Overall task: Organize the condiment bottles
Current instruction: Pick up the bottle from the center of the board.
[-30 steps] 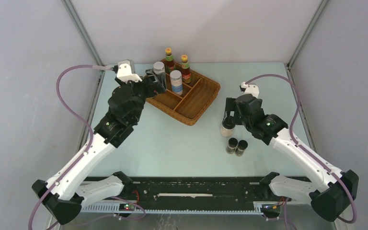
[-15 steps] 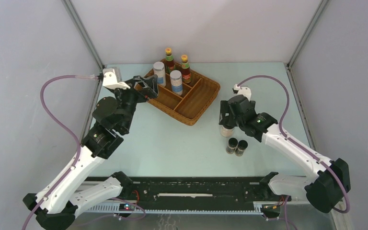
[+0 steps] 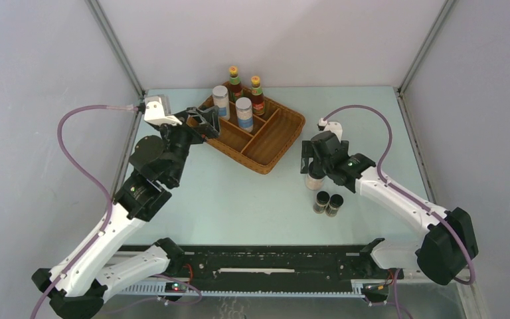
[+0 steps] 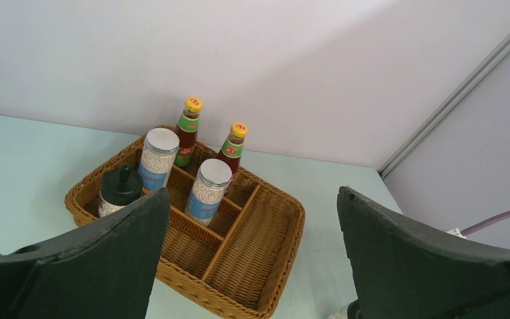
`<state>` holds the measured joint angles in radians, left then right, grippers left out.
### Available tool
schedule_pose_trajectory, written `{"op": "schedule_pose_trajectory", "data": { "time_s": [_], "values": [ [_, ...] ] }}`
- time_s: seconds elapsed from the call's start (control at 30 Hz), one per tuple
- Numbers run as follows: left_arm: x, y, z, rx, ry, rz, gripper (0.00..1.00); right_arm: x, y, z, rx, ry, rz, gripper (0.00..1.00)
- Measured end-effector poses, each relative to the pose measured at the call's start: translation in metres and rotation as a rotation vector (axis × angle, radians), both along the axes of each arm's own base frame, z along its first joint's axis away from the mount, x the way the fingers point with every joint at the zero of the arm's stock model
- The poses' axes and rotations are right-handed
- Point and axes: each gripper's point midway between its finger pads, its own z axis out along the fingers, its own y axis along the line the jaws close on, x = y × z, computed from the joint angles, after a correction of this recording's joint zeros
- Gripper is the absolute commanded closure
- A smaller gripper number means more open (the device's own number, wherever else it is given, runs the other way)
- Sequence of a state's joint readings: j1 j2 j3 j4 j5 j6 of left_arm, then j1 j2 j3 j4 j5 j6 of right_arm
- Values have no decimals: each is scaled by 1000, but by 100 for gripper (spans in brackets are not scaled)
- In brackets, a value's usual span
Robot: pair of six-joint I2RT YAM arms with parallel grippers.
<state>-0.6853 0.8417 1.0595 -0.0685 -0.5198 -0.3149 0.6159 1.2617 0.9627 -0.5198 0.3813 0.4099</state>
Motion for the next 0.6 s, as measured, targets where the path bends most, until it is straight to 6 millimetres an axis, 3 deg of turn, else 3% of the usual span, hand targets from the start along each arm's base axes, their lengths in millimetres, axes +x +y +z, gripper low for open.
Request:
{"op": "schedule_pose_trajectory", "data": {
  "time_s": [0.6],
  "values": [
    [0, 0, 0, 2, -1, -1, 0, 9, -4, -19, 12, 37, -15, 0]
  ]
}}
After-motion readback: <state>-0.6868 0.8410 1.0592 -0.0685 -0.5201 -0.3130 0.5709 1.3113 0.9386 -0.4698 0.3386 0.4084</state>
